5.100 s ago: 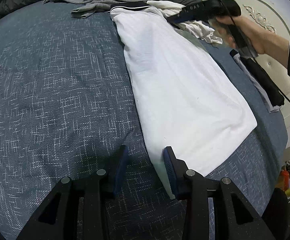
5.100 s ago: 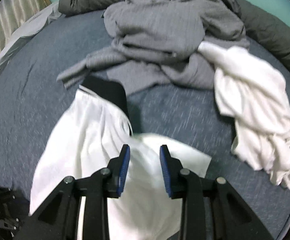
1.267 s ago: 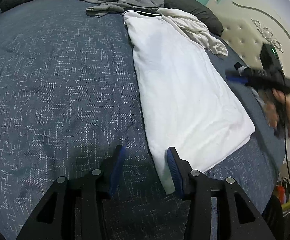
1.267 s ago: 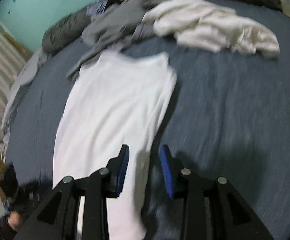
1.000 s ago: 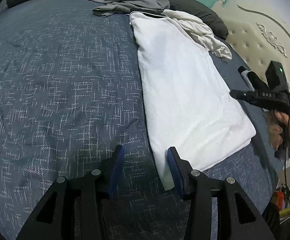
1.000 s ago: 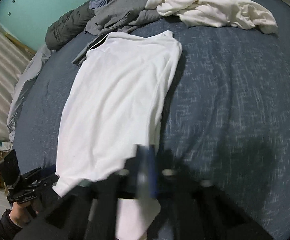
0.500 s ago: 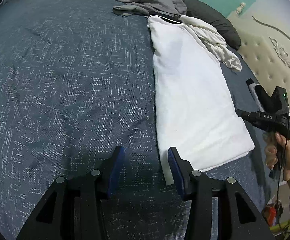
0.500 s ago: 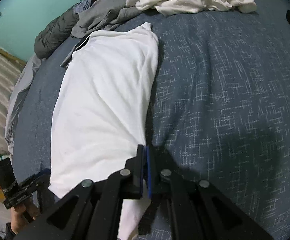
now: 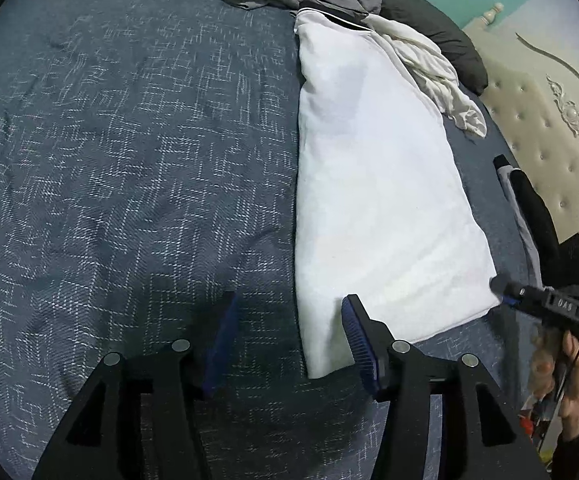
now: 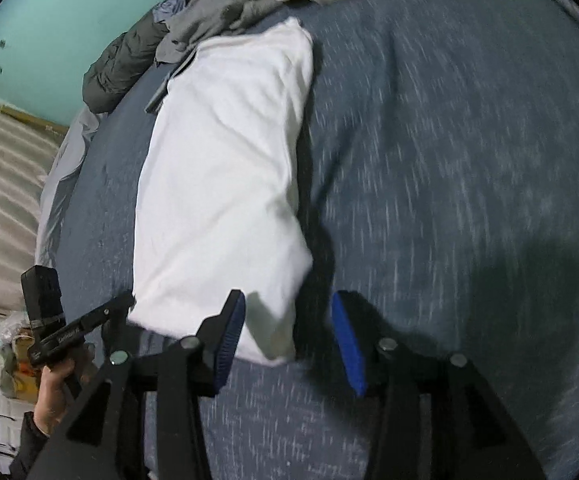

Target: Fold clothes

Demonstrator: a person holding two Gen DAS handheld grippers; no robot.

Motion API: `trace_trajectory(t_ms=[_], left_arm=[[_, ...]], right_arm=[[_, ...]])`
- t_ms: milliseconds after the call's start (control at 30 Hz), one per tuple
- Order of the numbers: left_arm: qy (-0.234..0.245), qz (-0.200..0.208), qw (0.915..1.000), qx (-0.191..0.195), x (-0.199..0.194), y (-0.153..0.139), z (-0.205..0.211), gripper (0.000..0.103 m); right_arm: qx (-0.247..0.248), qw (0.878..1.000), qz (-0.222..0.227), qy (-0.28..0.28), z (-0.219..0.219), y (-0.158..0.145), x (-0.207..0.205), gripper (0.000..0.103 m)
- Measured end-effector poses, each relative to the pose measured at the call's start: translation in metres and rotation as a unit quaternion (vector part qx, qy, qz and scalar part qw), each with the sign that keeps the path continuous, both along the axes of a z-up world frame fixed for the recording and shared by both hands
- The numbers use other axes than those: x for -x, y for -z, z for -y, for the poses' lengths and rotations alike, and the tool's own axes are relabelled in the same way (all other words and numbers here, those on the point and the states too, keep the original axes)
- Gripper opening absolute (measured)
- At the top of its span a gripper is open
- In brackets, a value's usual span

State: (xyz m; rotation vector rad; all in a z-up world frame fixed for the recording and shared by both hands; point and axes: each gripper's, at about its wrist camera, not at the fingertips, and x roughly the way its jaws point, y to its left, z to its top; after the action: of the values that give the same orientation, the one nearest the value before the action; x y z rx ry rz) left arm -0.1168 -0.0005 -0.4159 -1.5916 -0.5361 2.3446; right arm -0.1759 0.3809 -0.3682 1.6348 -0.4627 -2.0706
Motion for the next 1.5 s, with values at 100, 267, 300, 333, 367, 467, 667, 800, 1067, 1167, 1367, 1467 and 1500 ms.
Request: trace_trajectory(t_ms=[100,267,300,333,367,467,667,800,1067,1167,1367,1467,1500], left_arm=[[0.003,0.004,1.0000,-0.008,-0.001,0.001,-0.001,0.056],[0.002,0.007,0.9999,-0.016,-0.002,0.000,-0.001,0.056],[0.002,0.007,0.9998,-0.016,-0.003,0.000,-0.002,0.056],[0.003,0.006,0.9998,-0.017,-0.004,-0.001,-0.003,0.056],[0.003,0.006,0.9998,-0.018,-0.005,-0.001,-0.004,0.056],[0.005,0.002,0.9998,-0.018,-0.008,-0.003,-0.007,0.056],[0.007,0.002,0.9993,-0.036,-0.010,-0.004,-0.010,0.056],[0.004,0.003,0.9986,-0.053,-0.007,0.001,-0.011,0.055],[-0.002,0.016,0.9947,-0.101,0.009,0.014,-0.011,0.043],[-0.004,0.018,0.9939,-0.108,0.014,0.018,-0.009,0.041],[-0.003,0.017,0.9943,-0.105,0.015,0.020,-0.008,0.025],[-0.005,0.016,0.9941,-0.107,0.014,0.022,-0.007,0.017],[-0.004,0.015,0.9942,-0.107,0.014,0.023,-0.008,0.016]], right_arm=[[0.008,1.000,0.011,0.007,0.000,0.007,-0.003,0.046],[0.025,0.999,0.018,0.021,0.000,0.010,-0.001,0.046],[0.024,0.999,0.017,0.019,0.002,0.009,-0.001,0.046],[0.024,0.999,0.016,0.015,0.004,0.009,-0.001,0.046],[0.025,0.999,0.017,0.013,0.006,0.009,-0.001,0.046],[0.029,0.999,0.020,0.008,0.014,0.010,-0.002,0.046],[0.035,0.999,0.021,0.013,0.023,0.014,0.004,0.046],[0.040,0.999,0.022,0.015,0.023,0.014,0.007,0.046],[0.063,0.998,0.024,0.017,0.016,0.017,0.010,0.046],[0.068,0.997,0.023,0.014,0.019,0.018,0.012,0.046],[0.071,0.997,0.017,0.002,0.025,0.018,0.013,0.047],[0.073,0.997,0.014,0.001,0.029,0.018,0.014,0.046],[0.071,0.997,0.012,-0.002,0.031,0.018,0.013,0.045]])
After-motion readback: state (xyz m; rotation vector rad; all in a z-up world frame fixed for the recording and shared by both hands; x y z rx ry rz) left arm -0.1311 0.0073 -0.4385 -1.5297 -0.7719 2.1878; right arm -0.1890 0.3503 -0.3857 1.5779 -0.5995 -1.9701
